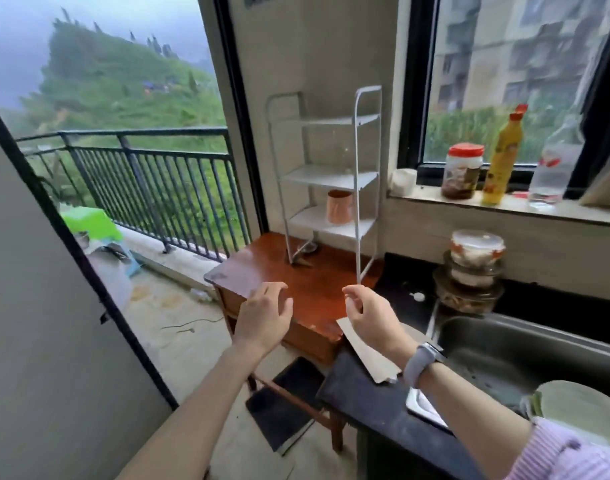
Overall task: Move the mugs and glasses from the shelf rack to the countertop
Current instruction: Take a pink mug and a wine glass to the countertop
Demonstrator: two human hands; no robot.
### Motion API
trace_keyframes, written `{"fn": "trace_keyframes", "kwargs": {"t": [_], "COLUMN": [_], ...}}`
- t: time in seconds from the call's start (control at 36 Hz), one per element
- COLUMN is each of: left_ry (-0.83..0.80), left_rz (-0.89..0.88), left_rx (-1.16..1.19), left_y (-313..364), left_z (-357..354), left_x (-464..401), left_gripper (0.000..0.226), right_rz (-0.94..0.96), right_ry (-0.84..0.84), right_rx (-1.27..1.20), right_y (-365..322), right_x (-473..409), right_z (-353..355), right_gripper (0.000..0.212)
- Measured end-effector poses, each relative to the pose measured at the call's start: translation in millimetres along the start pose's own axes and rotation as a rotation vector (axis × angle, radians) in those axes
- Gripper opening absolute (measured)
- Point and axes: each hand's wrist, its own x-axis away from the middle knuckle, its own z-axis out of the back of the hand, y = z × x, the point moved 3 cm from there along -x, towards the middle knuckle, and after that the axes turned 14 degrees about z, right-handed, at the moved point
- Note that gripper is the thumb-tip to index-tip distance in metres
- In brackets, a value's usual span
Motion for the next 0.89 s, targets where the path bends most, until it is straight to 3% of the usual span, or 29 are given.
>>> {"fn": "trace_keyframes", "kwargs": {"t": [0.22, 0.53, 0.89], "left_ry": [-0.059, -0.202, -0.329], "left_rz": [0.033, 0.081, -0.26], "left_rx": [0.047, 0.032, -0.155], "left_y": [12, -39, -41], "left_z": [-46, -136, -222], "left_x": [-167, -269, -383], "left_gripper": [0.035, 0.035, 0.065], "right_rz": [-0.108, -0.325, -0.427], "right_ry": [0.099, 0.177, 0.481], "right_rx": [-0.13, -0.18, -0.298], "right_y": [65, 152, 204], "right_x": [-151, -289, -381], "right_z": [-24, -87, -110], "right_gripper": [0.034, 0.043, 0.025]}}
